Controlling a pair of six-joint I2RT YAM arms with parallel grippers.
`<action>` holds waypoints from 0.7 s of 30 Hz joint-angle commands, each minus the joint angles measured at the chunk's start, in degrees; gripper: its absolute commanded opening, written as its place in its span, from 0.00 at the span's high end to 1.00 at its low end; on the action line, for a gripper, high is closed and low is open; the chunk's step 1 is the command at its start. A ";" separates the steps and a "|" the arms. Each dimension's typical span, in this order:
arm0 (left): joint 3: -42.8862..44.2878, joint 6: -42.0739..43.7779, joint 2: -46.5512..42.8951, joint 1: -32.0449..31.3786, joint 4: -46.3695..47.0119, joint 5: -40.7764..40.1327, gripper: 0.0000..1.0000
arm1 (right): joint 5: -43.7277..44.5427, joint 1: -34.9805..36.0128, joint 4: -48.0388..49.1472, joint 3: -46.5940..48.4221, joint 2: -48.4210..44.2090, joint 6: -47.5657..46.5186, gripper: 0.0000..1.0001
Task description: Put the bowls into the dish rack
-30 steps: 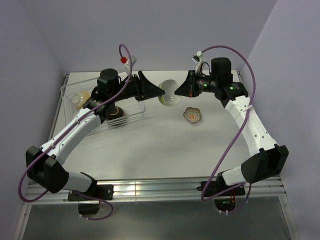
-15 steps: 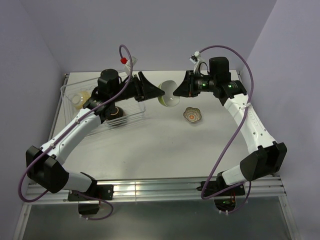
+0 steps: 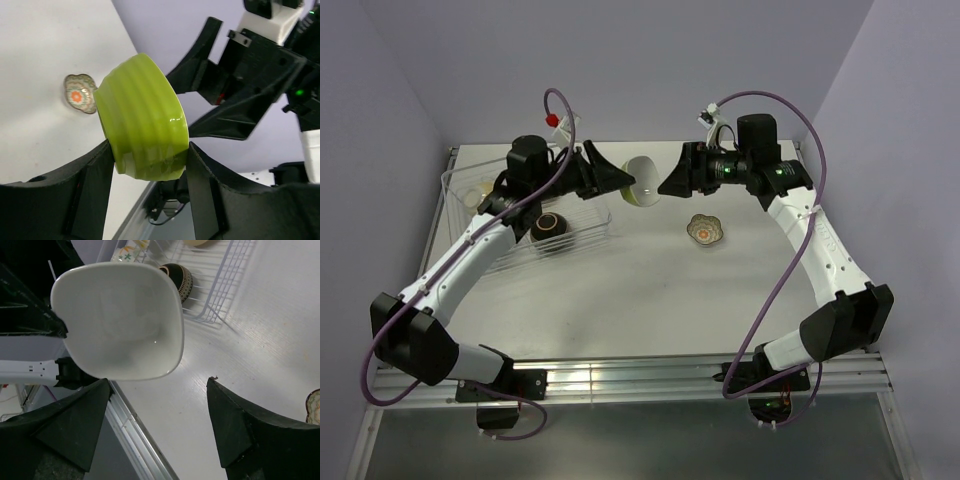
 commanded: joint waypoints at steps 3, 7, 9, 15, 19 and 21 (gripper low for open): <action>4.65 7.38 0.65 3.82 -4.34 -1.43 1.00 | 0.61 0.34 -0.48 3.37 -0.48 -0.89 0.12; 9.66 17.55 3.45 6.63 -10.31 -1.87 1.00 | 1.22 0.16 -1.10 3.90 -0.30 -1.32 0.11; 11.42 23.87 4.86 8.48 -12.51 -1.70 1.00 | 1.40 0.16 -1.19 3.99 -0.30 -1.41 0.11; 15.21 41.19 8.30 12.79 -16.67 -3.02 1.00 | 2.63 -0.28 -2.42 4.69 0.14 -1.85 0.00; 12.75 54.65 7.07 14.99 -13.24 -4.85 1.00 | 2.98 -0.72 -2.59 4.60 -0.21 -2.21 0.00; 11.79 61.40 6.98 14.99 -11.84 -6.35 1.00 | 2.98 -1.07 -2.68 4.78 -0.04 -2.29 0.00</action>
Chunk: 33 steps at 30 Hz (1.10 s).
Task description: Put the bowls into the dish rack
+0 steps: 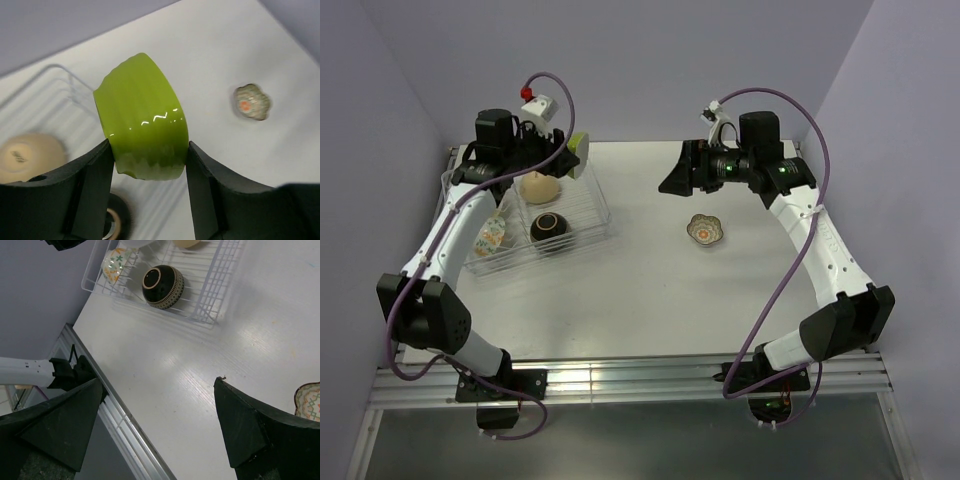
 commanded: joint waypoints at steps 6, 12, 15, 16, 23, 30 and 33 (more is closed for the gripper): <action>0.62 23.47 2.27 0.24 4.19 -8.46 1.00 | 0.82 -1.23 -0.32 2.48 0.23 -0.78 0.00; 1.50 34.19 5.97 0.15 3.40 -11.63 1.00 | 0.91 -1.84 -1.20 2.48 0.32 -1.66 0.00; 2.29 37.80 8.08 0.15 3.14 -12.77 1.00 | 0.47 -2.02 -1.11 2.22 0.40 -1.58 0.00; 2.29 38.33 8.43 0.15 3.84 -12.86 1.00 | 0.47 -2.11 -1.02 1.96 0.58 -1.49 0.00; 4.48 42.29 13.25 -0.38 3.76 -13.47 1.00 | 0.47 -2.28 -1.37 1.34 1.02 -1.93 0.00; 4.93 47.73 16.61 -2.04 4.53 -18.04 1.00 | 0.38 -2.63 -1.64 0.72 0.84 -2.37 0.00; 3.61 50.46 17.31 -3.10 6.21 -19.71 1.00 | 0.29 -2.81 -1.73 0.46 0.93 -2.54 0.00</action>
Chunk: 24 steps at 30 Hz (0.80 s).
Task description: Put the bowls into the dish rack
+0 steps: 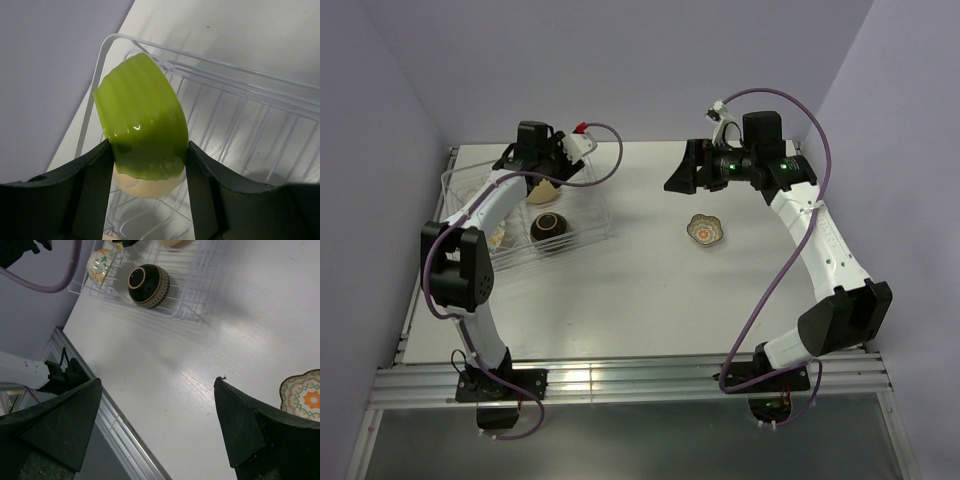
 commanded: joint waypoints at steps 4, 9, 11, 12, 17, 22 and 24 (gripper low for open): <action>0.41 7.06 1.69 -2.32 5.65 -4.60 1.00 | -0.56 -0.84 -0.66 0.06 -0.23 -1.25 0.00; 2.26 8.04 4.50 -3.20 4.69 -7.15 1.00 | -0.65 -1.11 -0.92 -0.37 -0.40 -1.60 0.00; 3.05 8.04 5.47 -3.29 4.16 -7.85 1.00 | -0.65 -1.28 -0.83 -0.73 -0.58 -1.69 0.00; 3.31 8.38 5.73 -3.29 3.90 -8.21 1.00 | -0.65 -1.46 -0.74 -0.99 -0.67 -1.78 0.00; 2.70 9.35 6.26 -3.29 3.63 -9.70 1.00 | -1.26 -2.07 -0.66 -1.52 -0.84 -1.96 0.00; 2.79 9.88 7.23 -3.46 3.19 -10.93 1.00 | -1.70 -2.34 -0.30 -1.87 -0.40 -1.60 0.00; 2.70 10.41 7.49 -3.64 3.36 -11.46 1.00 | -1.79 -2.34 -0.30 -1.87 -0.40 -1.60 0.00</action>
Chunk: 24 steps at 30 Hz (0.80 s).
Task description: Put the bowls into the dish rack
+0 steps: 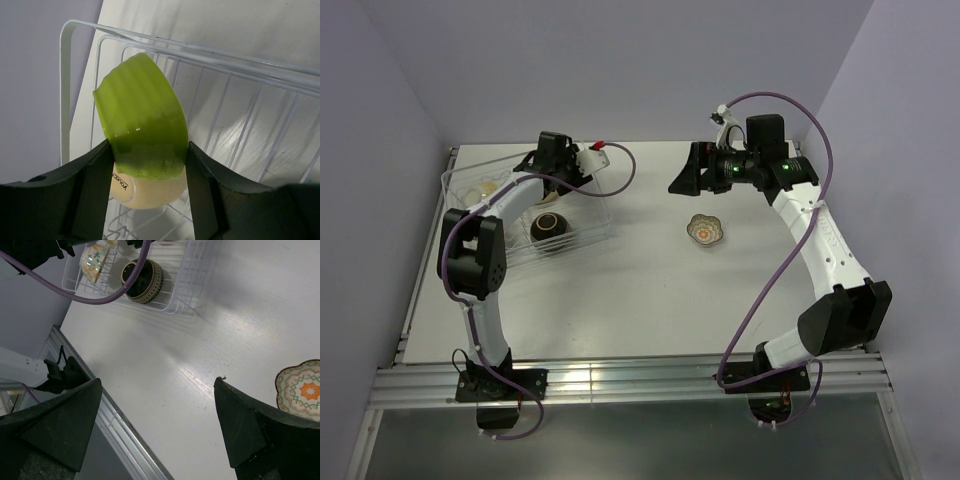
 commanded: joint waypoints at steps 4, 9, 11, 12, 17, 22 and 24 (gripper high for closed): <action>2.28 2.76 1.16 -0.76 1.71 -2.17 1.00 | -1.05 -0.57 0.18 -0.36 -0.31 -0.93 0.00; 2.64 3.64 1.95 -0.93 1.44 -2.17 0.99 | -1.22 -0.57 0.18 -0.36 -0.14 -0.84 0.00; 2.64 3.82 2.30 -1.11 1.27 -2.17 0.98 | -1.40 -0.65 0.26 -0.45 0.04 -0.84 0.00; 2.46 3.99 2.39 -1.11 1.44 -2.17 0.98 | -1.40 -0.66 0.26 -0.45 0.12 -0.84 0.00; 2.55 4.17 3.71 -1.37 1.36 -4.81 0.93 | -1.66 -0.66 0.18 -0.19 0.48 -0.84 0.00; 2.64 4.08 4.32 -1.55 1.09 -5.42 0.76 | -1.49 -0.66 0.00 -0.27 0.48 -1.10 0.00; 3.16 3.73 4.67 -1.64 0.66 -5.69 0.68 | -1.40 -0.66 0.00 -0.27 0.56 -1.10 0.00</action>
